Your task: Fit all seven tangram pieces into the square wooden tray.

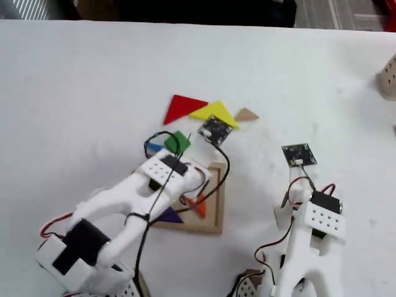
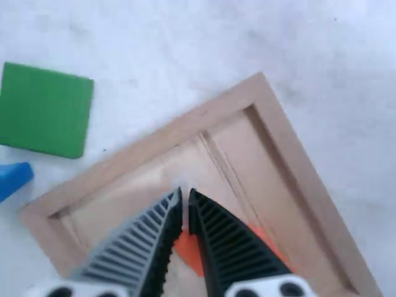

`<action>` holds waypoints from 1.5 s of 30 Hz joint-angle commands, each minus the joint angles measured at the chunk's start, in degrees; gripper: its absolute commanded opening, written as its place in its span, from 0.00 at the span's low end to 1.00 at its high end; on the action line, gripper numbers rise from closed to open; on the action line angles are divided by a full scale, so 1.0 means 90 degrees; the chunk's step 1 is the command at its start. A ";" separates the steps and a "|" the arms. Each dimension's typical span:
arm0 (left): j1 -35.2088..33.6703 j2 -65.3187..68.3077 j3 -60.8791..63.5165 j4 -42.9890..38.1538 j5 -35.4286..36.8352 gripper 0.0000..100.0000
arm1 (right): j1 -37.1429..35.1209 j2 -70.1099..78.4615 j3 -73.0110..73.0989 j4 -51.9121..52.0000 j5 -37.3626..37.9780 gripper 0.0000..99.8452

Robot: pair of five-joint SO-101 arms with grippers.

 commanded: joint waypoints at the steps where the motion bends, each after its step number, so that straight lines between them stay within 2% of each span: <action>1: 0.0317 -0.0015 -0.0400 0.0615 0.0000 0.04 | 0.0063 -0.0132 -0.0020 -0.0103 0.0078 0.03; 7: 0.0806 -0.0015 -0.0371 0.1309 0.0039 0.04 | 0.0063 -0.0132 -0.0020 -0.0103 0.0078 0.03; 16: -0.0093 -0.0073 -0.0430 0.1602 0.0039 0.04 | 0.0063 -0.0132 -0.0020 -0.0103 0.0088 0.03; 26: -0.0122 -0.0063 -0.0449 0.1612 0.0029 0.04 | 0.0063 -0.0132 -0.0020 -0.0103 0.0088 0.03; 33: 0.0122 -0.0161 0.0049 0.1827 -0.0010 0.04 | 0.0063 -0.0132 -0.0020 -0.0103 0.0088 0.03; 40: 0.0943 -0.1060 0.0586 0.2100 -0.0010 0.04 | 0.0063 -0.0132 -0.0020 -0.0103 0.0088 0.03; 45: 0.0855 -0.1744 0.0811 0.2100 0.0029 0.04 | 0.0063 -0.0132 -0.0020 -0.0103 0.0088 0.03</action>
